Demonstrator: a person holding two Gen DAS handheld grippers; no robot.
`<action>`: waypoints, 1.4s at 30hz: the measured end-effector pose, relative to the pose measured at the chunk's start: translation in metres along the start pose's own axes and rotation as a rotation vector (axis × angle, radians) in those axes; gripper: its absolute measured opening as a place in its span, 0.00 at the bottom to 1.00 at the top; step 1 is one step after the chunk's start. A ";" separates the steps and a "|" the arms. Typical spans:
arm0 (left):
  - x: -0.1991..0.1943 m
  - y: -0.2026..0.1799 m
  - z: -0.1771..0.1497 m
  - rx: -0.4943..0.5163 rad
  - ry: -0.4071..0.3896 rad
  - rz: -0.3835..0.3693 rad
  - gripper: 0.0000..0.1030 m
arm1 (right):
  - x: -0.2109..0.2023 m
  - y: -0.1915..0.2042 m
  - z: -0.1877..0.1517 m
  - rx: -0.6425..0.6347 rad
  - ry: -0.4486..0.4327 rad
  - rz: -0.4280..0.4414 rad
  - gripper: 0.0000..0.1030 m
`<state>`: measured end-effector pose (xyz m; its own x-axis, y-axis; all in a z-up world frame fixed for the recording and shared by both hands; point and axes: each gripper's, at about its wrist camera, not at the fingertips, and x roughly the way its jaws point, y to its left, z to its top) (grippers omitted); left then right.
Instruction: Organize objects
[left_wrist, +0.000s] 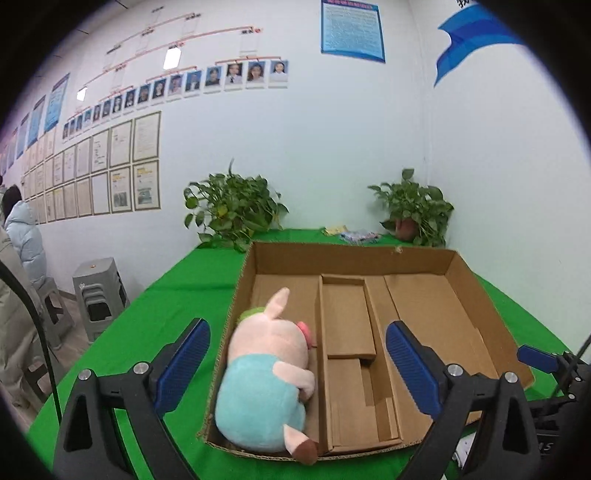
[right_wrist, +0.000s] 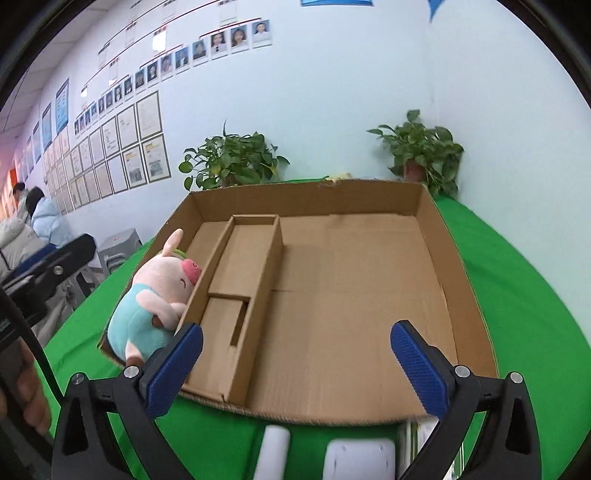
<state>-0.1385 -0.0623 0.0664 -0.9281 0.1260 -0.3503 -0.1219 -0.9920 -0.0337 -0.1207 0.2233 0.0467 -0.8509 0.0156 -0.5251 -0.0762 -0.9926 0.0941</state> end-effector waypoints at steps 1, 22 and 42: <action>0.007 -0.001 -0.002 0.004 0.029 0.007 0.94 | -0.003 -0.003 -0.004 0.008 0.006 0.003 0.99; 0.092 -0.026 -0.044 0.209 0.307 0.210 0.47 | 0.003 -0.032 -0.070 0.100 0.127 0.077 0.99; 0.040 0.026 -0.038 0.063 0.240 0.075 0.74 | 0.136 0.003 0.006 0.043 0.399 0.315 0.76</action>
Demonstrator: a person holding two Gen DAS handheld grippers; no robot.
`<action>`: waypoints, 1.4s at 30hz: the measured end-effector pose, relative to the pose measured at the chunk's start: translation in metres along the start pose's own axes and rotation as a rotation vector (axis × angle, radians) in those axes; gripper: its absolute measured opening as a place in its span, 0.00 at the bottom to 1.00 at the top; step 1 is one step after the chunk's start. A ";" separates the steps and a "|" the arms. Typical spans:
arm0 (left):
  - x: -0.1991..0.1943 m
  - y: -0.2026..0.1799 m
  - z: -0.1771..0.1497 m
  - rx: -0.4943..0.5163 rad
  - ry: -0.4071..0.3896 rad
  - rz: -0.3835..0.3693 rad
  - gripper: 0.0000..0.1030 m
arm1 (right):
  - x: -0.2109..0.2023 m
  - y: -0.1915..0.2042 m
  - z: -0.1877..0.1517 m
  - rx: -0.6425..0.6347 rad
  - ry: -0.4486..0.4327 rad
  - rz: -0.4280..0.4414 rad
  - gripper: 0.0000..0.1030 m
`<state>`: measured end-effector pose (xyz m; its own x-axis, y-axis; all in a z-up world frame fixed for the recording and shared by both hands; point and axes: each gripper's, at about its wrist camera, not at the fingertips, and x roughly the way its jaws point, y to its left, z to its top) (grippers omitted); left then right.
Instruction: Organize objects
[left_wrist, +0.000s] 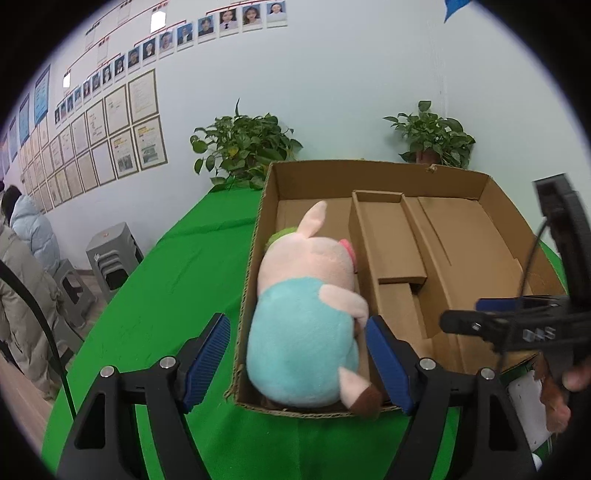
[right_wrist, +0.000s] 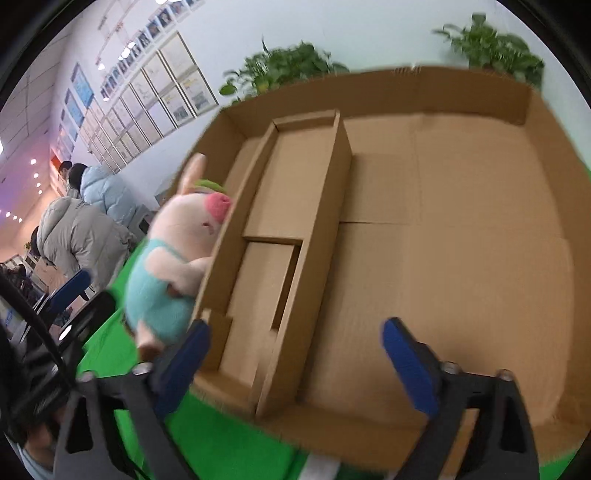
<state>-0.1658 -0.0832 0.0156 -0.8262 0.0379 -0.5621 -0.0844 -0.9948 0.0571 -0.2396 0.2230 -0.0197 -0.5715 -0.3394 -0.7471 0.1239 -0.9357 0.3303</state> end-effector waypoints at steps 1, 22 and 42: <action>0.001 0.003 -0.001 -0.005 0.003 0.001 0.74 | 0.011 -0.001 0.003 0.010 0.023 0.000 0.61; -0.006 0.005 -0.006 -0.018 -0.052 -0.022 0.74 | 0.042 0.021 0.017 0.005 0.004 -0.080 0.74; -0.025 -0.032 -0.016 0.011 -0.041 -0.106 0.79 | -0.083 0.004 -0.095 -0.029 -0.126 -0.021 0.99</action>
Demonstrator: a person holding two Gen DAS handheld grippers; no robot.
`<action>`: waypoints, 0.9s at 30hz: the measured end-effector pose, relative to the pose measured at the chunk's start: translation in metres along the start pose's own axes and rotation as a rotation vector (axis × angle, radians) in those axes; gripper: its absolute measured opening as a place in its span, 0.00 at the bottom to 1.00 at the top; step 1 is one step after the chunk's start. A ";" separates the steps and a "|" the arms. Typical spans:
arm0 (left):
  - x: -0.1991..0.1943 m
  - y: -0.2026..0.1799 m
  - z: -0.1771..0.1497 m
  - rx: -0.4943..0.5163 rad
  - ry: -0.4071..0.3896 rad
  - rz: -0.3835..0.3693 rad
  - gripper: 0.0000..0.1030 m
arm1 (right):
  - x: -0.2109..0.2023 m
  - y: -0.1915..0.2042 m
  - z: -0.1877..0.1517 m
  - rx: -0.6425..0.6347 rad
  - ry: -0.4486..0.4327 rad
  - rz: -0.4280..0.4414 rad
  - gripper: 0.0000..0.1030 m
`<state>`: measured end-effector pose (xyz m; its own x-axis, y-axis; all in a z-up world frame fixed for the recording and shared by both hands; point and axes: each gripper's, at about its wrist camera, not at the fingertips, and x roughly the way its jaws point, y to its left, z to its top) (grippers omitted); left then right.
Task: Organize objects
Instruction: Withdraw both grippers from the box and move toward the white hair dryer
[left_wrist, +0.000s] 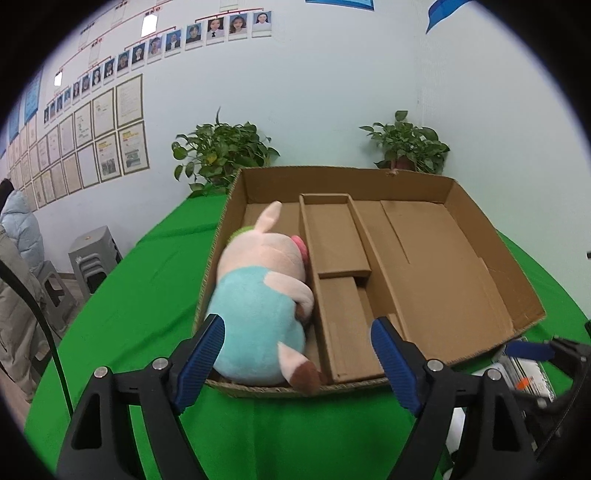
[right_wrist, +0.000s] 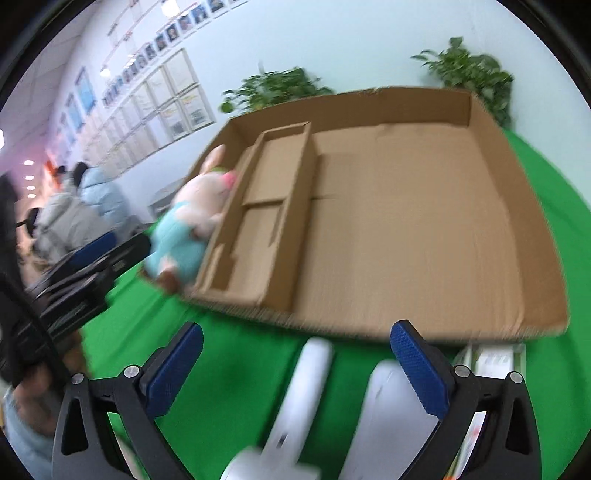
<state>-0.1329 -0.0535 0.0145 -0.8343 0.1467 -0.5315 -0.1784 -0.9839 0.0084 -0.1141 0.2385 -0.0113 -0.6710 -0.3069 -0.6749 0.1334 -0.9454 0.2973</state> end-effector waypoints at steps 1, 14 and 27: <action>0.000 -0.002 -0.001 0.003 0.008 -0.009 0.79 | -0.004 0.000 -0.009 0.004 0.007 0.026 0.99; 0.022 -0.039 -0.036 -0.004 0.227 -0.352 0.79 | -0.033 -0.008 -0.097 0.066 0.067 0.108 0.99; 0.068 -0.071 -0.066 -0.085 0.546 -0.651 0.78 | -0.030 -0.002 -0.111 0.063 0.079 0.063 0.87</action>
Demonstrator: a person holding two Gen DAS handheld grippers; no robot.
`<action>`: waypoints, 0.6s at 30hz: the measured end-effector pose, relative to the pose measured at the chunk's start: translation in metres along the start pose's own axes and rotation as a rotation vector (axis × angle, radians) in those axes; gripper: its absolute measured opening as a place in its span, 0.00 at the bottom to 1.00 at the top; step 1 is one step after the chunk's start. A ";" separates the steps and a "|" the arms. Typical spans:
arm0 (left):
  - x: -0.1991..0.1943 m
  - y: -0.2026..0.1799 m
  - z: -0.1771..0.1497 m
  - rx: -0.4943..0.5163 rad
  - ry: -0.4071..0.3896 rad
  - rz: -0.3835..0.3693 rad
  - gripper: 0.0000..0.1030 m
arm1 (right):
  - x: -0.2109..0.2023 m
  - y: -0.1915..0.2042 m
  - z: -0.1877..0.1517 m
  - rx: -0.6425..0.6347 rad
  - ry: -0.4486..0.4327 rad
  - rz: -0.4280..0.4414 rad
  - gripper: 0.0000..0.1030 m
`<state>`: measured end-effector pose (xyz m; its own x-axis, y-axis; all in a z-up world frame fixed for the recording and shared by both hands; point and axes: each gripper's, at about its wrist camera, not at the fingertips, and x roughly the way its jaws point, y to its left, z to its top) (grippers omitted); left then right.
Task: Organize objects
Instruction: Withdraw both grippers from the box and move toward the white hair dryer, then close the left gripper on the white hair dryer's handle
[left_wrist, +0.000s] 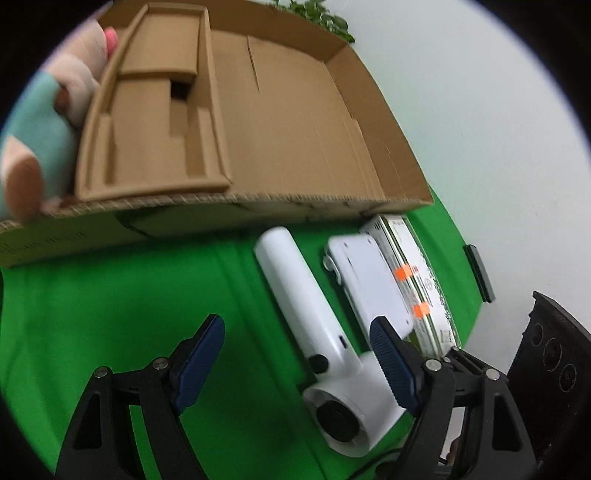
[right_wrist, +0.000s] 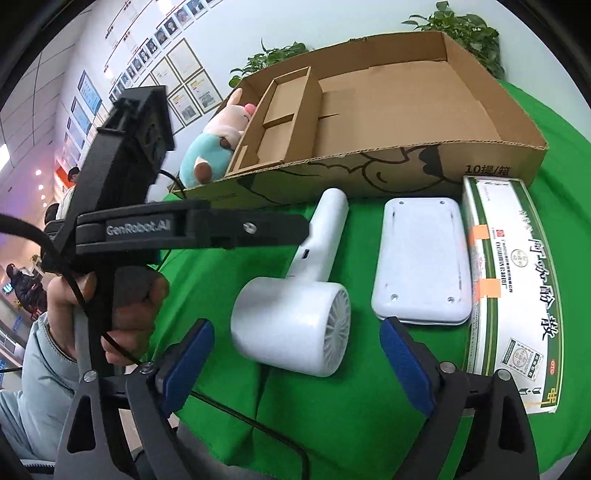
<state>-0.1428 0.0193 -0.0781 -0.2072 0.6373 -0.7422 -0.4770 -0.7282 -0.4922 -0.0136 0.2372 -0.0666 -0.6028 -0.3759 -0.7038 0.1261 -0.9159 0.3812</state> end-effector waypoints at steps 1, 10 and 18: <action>0.002 -0.001 -0.002 -0.004 0.010 -0.016 0.78 | 0.001 0.001 0.000 -0.004 0.004 0.004 0.85; 0.025 -0.013 -0.007 -0.008 0.062 -0.071 0.72 | 0.009 0.017 -0.011 -0.065 0.087 0.010 0.66; 0.032 -0.008 -0.008 -0.066 0.053 -0.058 0.35 | 0.004 0.016 -0.014 -0.069 0.091 -0.029 0.45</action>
<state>-0.1384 0.0430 -0.1014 -0.1349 0.6659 -0.7337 -0.4290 -0.7067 -0.5626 -0.0034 0.2195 -0.0716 -0.5330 -0.3571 -0.7670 0.1651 -0.9330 0.3197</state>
